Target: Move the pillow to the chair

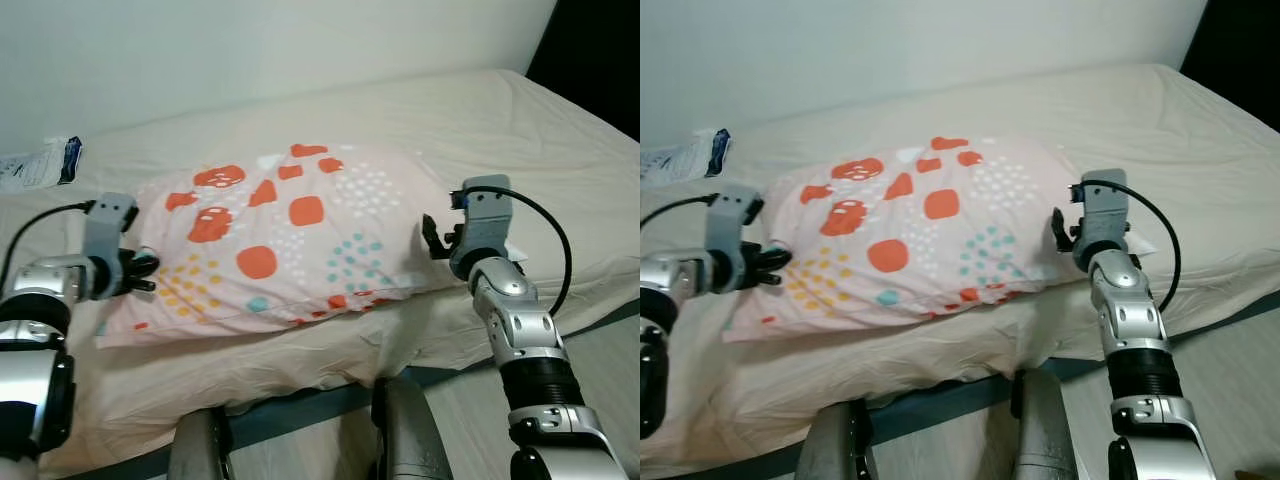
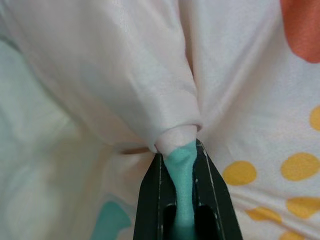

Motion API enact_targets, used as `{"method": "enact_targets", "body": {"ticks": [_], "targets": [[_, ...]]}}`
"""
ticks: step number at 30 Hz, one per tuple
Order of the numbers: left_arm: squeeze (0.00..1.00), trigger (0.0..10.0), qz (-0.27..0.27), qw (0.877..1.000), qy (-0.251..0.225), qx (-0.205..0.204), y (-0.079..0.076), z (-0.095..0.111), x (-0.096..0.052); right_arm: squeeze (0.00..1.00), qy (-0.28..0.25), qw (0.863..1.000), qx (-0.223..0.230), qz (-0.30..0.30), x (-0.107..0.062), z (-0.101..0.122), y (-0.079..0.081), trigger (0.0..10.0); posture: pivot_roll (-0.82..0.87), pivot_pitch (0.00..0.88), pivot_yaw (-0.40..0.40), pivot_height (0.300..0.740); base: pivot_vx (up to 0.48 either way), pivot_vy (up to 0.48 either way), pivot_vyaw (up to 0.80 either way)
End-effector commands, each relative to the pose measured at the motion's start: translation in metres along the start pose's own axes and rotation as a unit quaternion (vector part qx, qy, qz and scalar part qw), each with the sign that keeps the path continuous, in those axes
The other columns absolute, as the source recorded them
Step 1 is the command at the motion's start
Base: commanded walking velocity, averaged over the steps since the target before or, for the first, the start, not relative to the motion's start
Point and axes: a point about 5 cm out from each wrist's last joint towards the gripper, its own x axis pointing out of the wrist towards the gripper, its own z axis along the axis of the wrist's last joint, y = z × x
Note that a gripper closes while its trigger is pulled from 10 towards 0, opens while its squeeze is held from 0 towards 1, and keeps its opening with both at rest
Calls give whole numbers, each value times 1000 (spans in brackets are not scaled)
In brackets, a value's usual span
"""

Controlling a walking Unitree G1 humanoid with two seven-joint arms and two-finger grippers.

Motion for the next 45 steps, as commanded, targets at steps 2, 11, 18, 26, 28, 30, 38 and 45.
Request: {"method": "enact_targets", "body": {"ticks": [2, 11, 18, 26, 28, 30, 38, 45], "targets": [[0, 0, 40, 999, 10, 17, 21, 0, -18, 0, -6, 1000, 20, -4, 1, -1, -1, 10000, 21, 98, 25, 543, 0, 0, 0], [0, 0, 76, 997, -15, 4, 39, 1, -35, 4, 10, 995, 78, -57, 9, -10, -18, 10000, 34, 91, 9, 543, 0, 0, 0], [0, 0, -8, 1000, 6, -2, 11, -17, -10, 1000, 15, 956, 253, -145, 7, -24, -45, 10000, 20, 95, 6, 543, 0, 0, 0], [0, 0, -16, 1000, 6, 0, 3, -18, -2, 1000, 55, 937, 311, -149, 4, -48, -47, 10000, 24, 104, 5, 543, 0, 0, 0], [0, 0, -21, 1000, 1, -3, 2, -16, -1, 1000, 80, 936, 319, -125, 5, -55, -40, 10000, 25, 107, 4, 543, 0, 0, 0], [0, 0, -22, 1000, 0, -3, 1, -15, -1, 43, 106, 934, 328, -89, 6, -61, -29, 10000, 26, 110, 4, 543, 0, 0, 0], [0, 0, -25, 1000, -13, -6, -1, -11, 1, 0, 134, 935, 327, 21, 9, -64, 3, 10000, 30, 115, 6, 543, 0, 0, 0], [0, 0, -39, 999, -22, -14, -12, -9, 9, 0, 147, 949, 227, 165, 7, -65, 54, 10000, 30, 115, 10, 543, 0, 0, 0]]}}
